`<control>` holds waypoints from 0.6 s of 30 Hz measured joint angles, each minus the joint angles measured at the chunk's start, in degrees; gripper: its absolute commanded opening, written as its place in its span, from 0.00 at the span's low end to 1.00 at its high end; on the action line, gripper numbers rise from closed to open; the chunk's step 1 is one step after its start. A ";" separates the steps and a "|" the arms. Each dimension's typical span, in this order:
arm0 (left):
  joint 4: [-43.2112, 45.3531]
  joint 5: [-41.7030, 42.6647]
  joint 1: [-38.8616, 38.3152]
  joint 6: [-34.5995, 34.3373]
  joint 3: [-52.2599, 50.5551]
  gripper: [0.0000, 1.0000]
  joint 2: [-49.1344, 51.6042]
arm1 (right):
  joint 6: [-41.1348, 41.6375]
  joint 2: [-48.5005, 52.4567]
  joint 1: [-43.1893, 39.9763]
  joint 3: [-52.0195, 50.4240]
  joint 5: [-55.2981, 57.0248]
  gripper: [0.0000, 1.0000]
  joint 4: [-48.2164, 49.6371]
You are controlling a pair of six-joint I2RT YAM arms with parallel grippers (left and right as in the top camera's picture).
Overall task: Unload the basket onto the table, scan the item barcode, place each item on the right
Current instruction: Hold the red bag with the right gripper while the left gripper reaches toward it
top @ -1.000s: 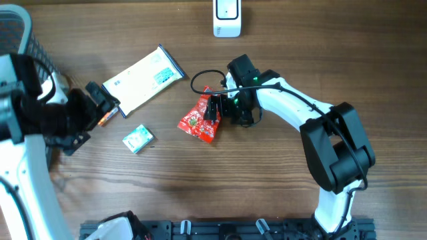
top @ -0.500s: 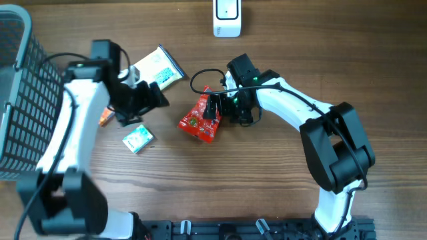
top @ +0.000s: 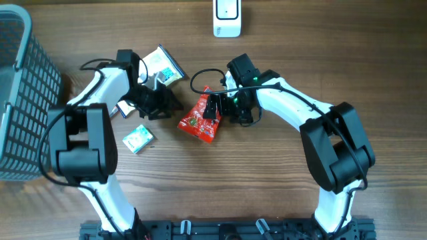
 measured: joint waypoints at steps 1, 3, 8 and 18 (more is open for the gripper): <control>0.57 0.68 0.00 0.39 -0.09 0.55 0.66 | 0.00 0.00 0.00 0.00 0.02 1.00 0.00; 1.36 2.34 0.00 1.29 -0.15 0.61 1.44 | 0.00 0.00 0.00 0.00 0.02 1.00 0.00; 3.30 6.73 -0.68 2.56 -0.26 0.65 2.60 | 0.00 0.00 0.00 0.00 0.02 1.00 0.00; 4.09 10.27 -5.62 5.49 -0.35 0.08 5.33 | 0.00 0.00 -0.24 0.00 -0.39 1.00 -1.16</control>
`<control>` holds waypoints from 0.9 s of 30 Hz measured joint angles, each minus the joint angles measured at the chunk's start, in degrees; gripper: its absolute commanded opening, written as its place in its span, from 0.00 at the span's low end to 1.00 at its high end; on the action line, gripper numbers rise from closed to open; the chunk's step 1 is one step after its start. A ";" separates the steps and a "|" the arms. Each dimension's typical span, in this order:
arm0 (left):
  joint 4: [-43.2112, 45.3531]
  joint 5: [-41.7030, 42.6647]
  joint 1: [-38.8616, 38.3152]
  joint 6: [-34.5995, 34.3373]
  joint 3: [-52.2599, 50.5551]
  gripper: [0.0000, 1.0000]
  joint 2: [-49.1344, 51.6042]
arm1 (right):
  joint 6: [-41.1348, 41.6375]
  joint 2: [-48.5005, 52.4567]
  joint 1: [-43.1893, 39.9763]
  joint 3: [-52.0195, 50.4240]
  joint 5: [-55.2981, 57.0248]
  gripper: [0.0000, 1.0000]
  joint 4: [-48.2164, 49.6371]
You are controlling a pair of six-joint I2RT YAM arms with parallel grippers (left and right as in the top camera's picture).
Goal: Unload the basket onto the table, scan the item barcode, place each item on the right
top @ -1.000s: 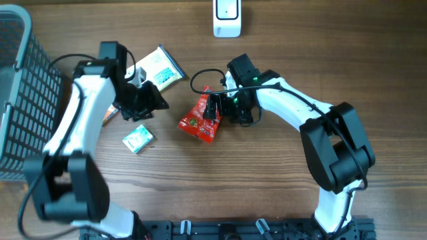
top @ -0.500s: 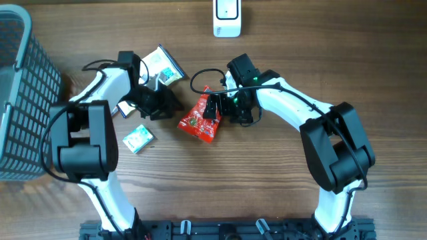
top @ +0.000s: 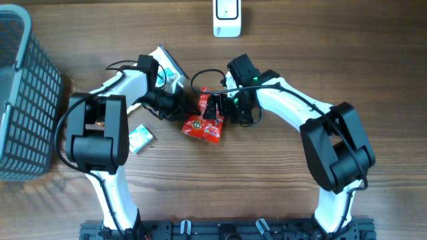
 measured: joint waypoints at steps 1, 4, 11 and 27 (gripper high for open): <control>-0.09 0.02 0.00 -0.26 -0.02 0.04 0.04 | 0.00 0.00 -0.31 0.00 -0.61 1.00 -0.35; -0.68 0.44 0.07 -0.04 -0.02 0.04 0.07 | 0.28 0.00 -2.14 -0.02 -2.82 1.00 -0.68; -2.38 1.70 0.04 -4.85 -0.02 0.04 0.07 | 0.96 0.00 -9.07 -0.02 -5.09 1.00 -0.63; -5.40 -9.09 0.09 -27.98 0.04 0.04 0.07 | 7.65 -0.33 -9.75 -15.69 -22.53 1.00 35.52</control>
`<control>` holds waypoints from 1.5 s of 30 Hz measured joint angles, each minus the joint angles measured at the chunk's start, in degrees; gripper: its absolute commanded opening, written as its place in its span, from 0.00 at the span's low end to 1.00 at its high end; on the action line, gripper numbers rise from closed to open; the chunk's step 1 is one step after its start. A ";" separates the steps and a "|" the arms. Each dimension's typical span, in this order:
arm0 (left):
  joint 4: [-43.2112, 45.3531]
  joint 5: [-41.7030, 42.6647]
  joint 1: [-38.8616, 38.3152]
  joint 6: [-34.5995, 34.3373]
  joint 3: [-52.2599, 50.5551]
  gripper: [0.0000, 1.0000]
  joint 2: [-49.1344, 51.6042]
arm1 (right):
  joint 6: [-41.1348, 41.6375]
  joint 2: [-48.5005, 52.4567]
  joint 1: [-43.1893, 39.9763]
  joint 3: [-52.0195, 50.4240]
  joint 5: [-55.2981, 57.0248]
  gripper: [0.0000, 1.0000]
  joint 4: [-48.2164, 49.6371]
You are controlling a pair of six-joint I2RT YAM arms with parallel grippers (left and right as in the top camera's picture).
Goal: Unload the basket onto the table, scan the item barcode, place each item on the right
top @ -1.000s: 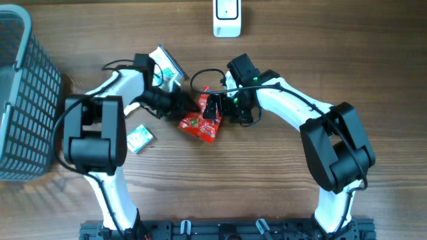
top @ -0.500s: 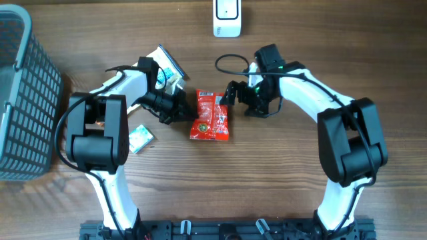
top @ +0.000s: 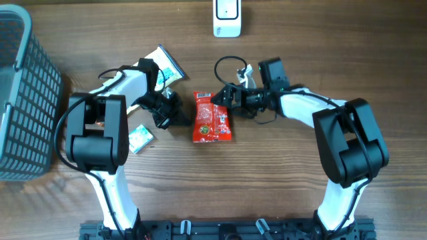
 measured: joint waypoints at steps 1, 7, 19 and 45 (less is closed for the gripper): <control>0.00 0.00 0.00 -0.22 0.00 0.04 0.00 | 0.87 0.00 0.00 -0.96 -1.14 1.00 1.44; 0.15 0.00 -0.11 -1.18 0.00 0.04 0.00 | 2.89 -0.09 0.46 -2.03 -2.60 1.00 2.54; 2.36 0.02 -1.95 -2.99 0.00 0.04 -0.17 | 6.80 -0.87 5.25 -2.10 3.93 0.83 2.21; 0.55 -5.38 -1.60 -3.37 0.81 0.38 -1.53 | 10.60 6.32 4.90 -1.99 -1.79 0.04 14.25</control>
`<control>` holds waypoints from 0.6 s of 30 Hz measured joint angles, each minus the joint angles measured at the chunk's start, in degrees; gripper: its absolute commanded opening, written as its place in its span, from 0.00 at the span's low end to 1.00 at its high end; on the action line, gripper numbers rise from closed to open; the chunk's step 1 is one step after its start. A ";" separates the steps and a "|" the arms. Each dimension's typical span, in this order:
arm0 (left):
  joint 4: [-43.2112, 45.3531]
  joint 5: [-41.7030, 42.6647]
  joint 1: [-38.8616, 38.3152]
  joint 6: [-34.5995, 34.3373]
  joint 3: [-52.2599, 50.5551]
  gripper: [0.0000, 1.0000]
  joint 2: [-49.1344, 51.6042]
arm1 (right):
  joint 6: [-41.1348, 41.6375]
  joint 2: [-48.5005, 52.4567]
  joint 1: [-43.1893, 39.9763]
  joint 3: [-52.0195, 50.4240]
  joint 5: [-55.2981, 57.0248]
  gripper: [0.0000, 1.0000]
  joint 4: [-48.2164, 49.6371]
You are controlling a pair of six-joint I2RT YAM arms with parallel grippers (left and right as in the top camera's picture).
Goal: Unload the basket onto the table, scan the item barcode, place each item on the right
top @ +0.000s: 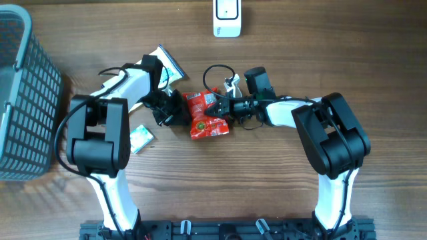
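Note:
A red snack packet [204, 117] lies crumpled on the wooden table between the two arms, its upper part bent up. My right gripper [223, 107] is at the packet's upper right edge and looks shut on it. My left gripper [175, 112] sits against the packet's left edge; the overhead view does not show how its fingers stand. The white barcode scanner [227, 18] stands at the table's far edge, well above the packet.
A grey mesh basket [20, 93] fills the left side. A white and blue packet [167, 65] lies behind the left arm, and a small green and white packet [139, 138] lies in front of it. Cables loop over the right wrist.
The right gripper has moved left onto the packet's upper right edge. The packet, flat and upright before, is now crumpled and shifted slightly left. The left gripper now touches its left side.
The right gripper first held the tilted red packet while the left gripper was apart on the left. The left gripper then came to the packet. After that the packet lay flat with both grippers off it. Now both are at it again.

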 measured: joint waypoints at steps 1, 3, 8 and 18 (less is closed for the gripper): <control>-0.13 -0.52 0.00 0.09 0.11 0.55 -0.09 | -0.61 -0.09 -0.07 0.00 -0.17 0.04 -0.11; -0.57 -1.11 0.07 -0.22 0.48 0.95 -0.57 | -3.30 -0.98 -0.50 -0.35 -0.46 0.04 -0.85; -0.92 -2.36 0.15 -0.90 1.33 1.00 -2.14 | -13.14 -6.60 -1.90 -2.54 0.52 0.04 -3.91; -0.79 -2.58 0.15 -1.53 1.33 1.00 -2.16 | -28.39 -19.47 -1.66 -3.26 3.87 0.04 -2.82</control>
